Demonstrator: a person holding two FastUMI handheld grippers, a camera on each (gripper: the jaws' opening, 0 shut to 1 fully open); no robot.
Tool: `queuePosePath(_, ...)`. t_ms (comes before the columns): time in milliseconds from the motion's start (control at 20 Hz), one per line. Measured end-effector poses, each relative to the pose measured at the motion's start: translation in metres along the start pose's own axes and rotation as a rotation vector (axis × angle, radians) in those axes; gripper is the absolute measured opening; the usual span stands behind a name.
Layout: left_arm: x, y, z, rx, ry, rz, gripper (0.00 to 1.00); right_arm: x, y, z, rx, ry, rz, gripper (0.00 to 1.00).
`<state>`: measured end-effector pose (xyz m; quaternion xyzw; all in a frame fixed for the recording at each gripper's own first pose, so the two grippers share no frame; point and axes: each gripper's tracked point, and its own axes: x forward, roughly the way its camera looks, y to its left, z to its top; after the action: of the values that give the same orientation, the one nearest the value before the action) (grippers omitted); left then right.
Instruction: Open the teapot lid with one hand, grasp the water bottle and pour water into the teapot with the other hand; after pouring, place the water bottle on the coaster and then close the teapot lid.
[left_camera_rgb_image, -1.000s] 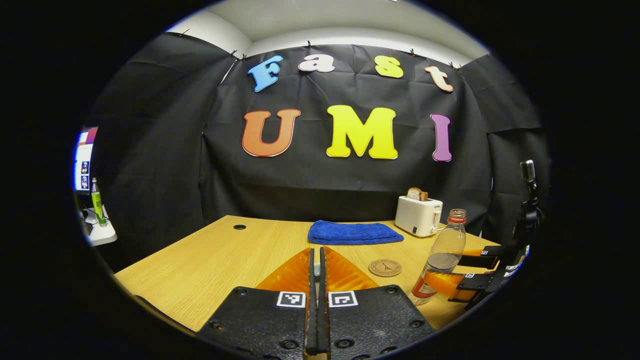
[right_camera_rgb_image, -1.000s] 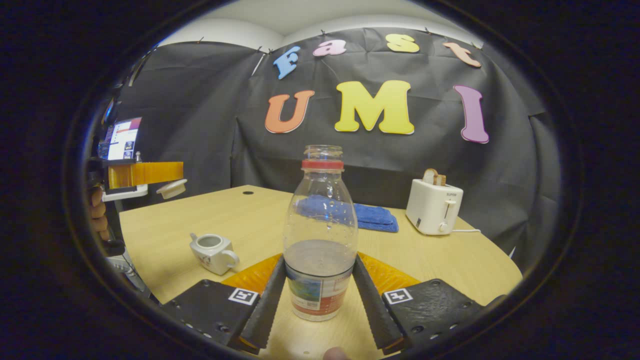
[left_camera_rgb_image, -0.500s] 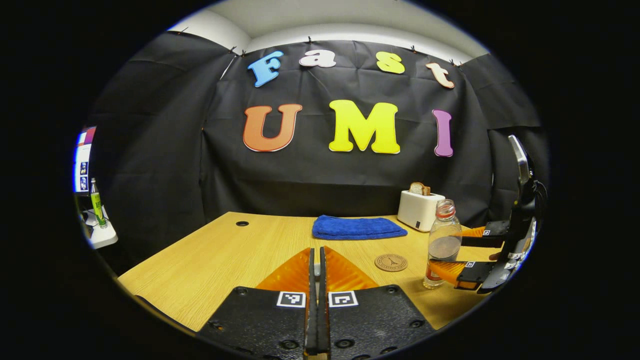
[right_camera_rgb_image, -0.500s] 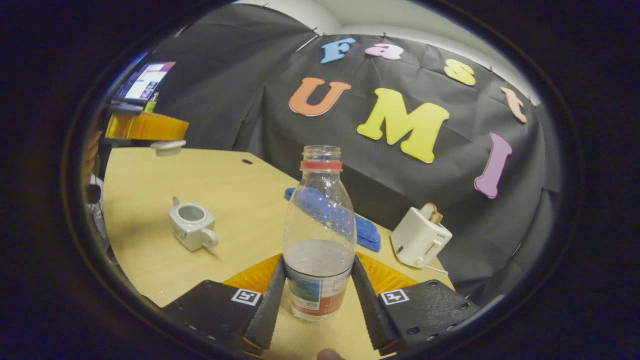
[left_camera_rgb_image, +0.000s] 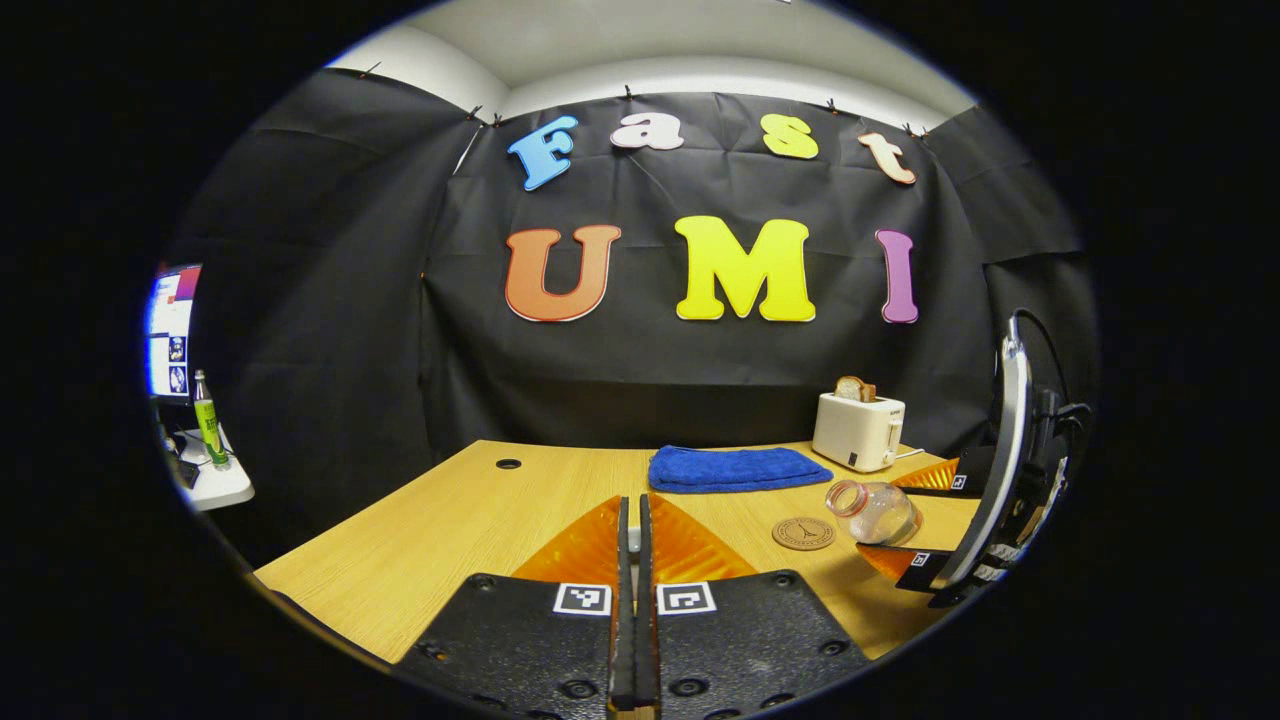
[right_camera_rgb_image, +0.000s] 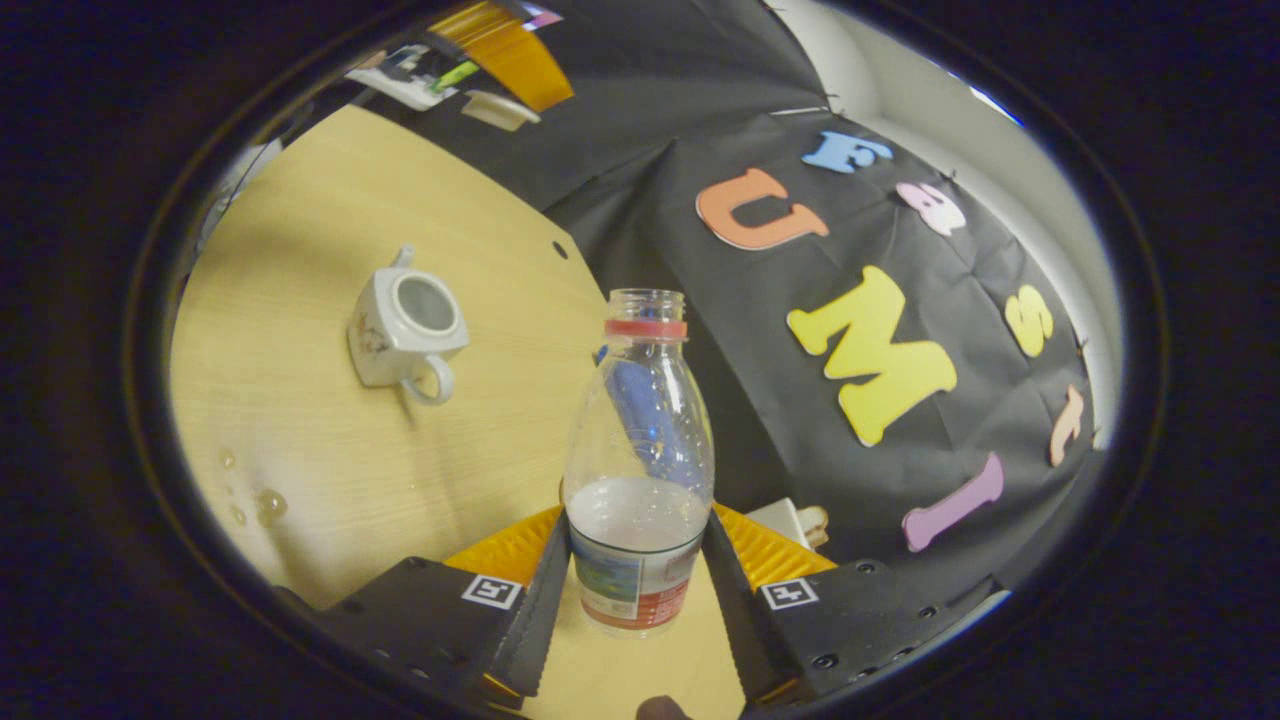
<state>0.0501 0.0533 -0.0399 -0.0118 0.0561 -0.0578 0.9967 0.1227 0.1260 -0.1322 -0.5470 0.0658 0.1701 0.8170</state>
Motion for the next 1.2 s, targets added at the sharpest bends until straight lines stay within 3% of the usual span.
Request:
queuePosePath(150, -0.002, 0.003, 0.002, 0.007, -0.007, -0.007, 0.03, 0.005, 0.007, 0.005, -0.136, -0.009, -0.018, 0.72)
queuePosePath(500, 0.002, 0.014, -0.004, -0.015, 0.007, 0.004, 0.03, 0.017, 0.015, 0.015, -0.308, -0.019, -0.040, 0.71)
queuePosePath(1200, -0.002, 0.014, -0.002, 0.003, 0.006, -0.008, 0.03, 0.023, 0.019, 0.034, -0.554, -0.051, -0.053, 0.72)
